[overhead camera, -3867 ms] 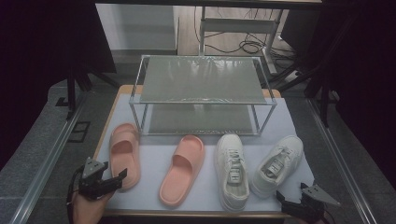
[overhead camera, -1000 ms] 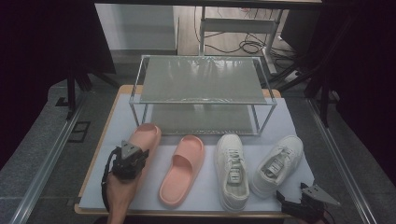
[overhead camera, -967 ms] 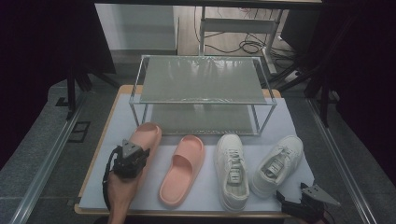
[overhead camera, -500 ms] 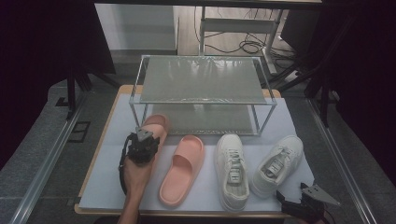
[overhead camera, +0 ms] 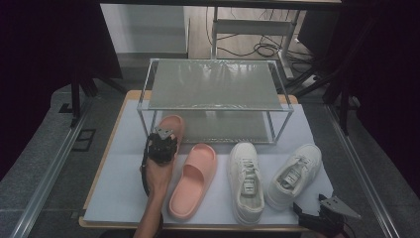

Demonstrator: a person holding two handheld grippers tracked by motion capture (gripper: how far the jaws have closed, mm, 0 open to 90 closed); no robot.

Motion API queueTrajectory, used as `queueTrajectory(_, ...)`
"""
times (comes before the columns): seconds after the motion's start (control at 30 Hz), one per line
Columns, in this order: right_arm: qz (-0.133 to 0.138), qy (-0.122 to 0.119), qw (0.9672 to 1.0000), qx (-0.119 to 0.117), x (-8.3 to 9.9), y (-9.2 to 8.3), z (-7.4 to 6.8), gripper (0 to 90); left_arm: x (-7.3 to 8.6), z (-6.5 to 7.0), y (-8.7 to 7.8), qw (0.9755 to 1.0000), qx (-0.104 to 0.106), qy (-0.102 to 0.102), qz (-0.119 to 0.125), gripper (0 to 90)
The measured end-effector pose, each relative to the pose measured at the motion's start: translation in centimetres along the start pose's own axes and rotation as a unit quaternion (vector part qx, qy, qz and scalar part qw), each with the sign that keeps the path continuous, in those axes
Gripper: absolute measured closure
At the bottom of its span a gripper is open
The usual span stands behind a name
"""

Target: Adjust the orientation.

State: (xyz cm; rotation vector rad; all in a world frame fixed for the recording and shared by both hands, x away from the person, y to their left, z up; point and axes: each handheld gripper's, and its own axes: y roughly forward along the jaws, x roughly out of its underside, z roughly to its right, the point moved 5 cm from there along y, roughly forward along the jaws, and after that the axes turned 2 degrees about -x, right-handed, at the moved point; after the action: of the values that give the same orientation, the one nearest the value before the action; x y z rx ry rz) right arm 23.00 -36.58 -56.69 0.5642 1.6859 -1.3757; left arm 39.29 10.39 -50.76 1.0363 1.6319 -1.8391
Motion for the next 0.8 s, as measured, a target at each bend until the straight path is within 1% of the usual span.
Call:
queueTrajectory(0.03,0.000,0.000,1.0000,0.000,0.0,0.0,0.0,0.0,0.0,-0.1,0.3,1.0000,-0.002,-0.002,-0.001,84.2)
queueTrajectory(0.07,0.000,-0.001,1.0000,0.000,0.0,0.0,0.0,0.0,0.0,-0.1,0.7,1.0000,-0.008,-0.002,0.000,84.2)
queueTrajectory(0.13,0.000,0.000,1.0000,0.000,0.0,0.0,0.0,0.0,0.0,0.0,1.0,1.0000,-0.005,-0.004,-0.003,84.0)
queueTrajectory(0.23,0.000,-0.001,1.0000,0.000,0.0,0.0,0.0,0.0,0.1,0.1,1.1,1.0000,-0.005,0.003,-0.004,83.2)
queueTrajectory(0.27,0.000,-0.001,1.0000,0.000,0.0,0.0,0.0,0.0,0.1,0.2,1.1,1.0000,0.002,0.003,-0.003,80.2)
queueTrajectory(0.33,0.000,0.000,1.0000,0.000,0.0,0.0,0.0,0.0,0.1,0.2,0.9,1.0000,0.004,0.003,-0.002,75.5)
queueTrajectory(0.4,0.000,0.000,1.0000,0.000,0.0,0.0,0.0,0.0,0.2,0.1,0.5,0.9999,0.007,0.007,0.002,73.7)
queueTrajectory(0.43,0.000,-0.001,1.0000,0.000,0.0,0.0,0.0,0.0,0.3,0.1,0.0,0.9999,0.011,0.008,0.001,69.3)
queueTrajectory(0.5,0.000,0.000,1.0000,0.000,0.0,0.0,0.0,0.0,0.4,0.1,-0.3,0.9999,0.014,0.009,0.002,67.5)
queueTrajectory(0.53,0.000,-0.001,1.0000,0.000,0.0,0.0,0.0,0.0,0.7,0.0,-0.9,0.9997,0.019,0.012,0.002,66.8)
queueTrajectory(0.57,0.000,0.000,1.0000,0.000,0.0,0.0,0.0,0.0,0.7,0.0,-0.9,0.9997,0.019,0.012,0.002,66.4)
queueTrajectory(0.6,0.000,-0.001,1.0000,0.000,0.0,0.0,0.0,0.0,0.9,-0.1,-1.3,0.9996,0.021,0.016,0.004,65.8)
queueTrajectory(0.73,0.000,0.000,1.0000,0.000,0.0,0.0,0.0,0.0,1.8,-0.5,-3.3,0.9991,0.031,0.026,0.013,65.6)
queueTrajectory(0.8,0.000,-0.001,1.0000,0.001,0.0,0.0,0.0,0.0,2.4,-0.7,-4.3,0.9988,0.037,0.030,0.014,67.3)
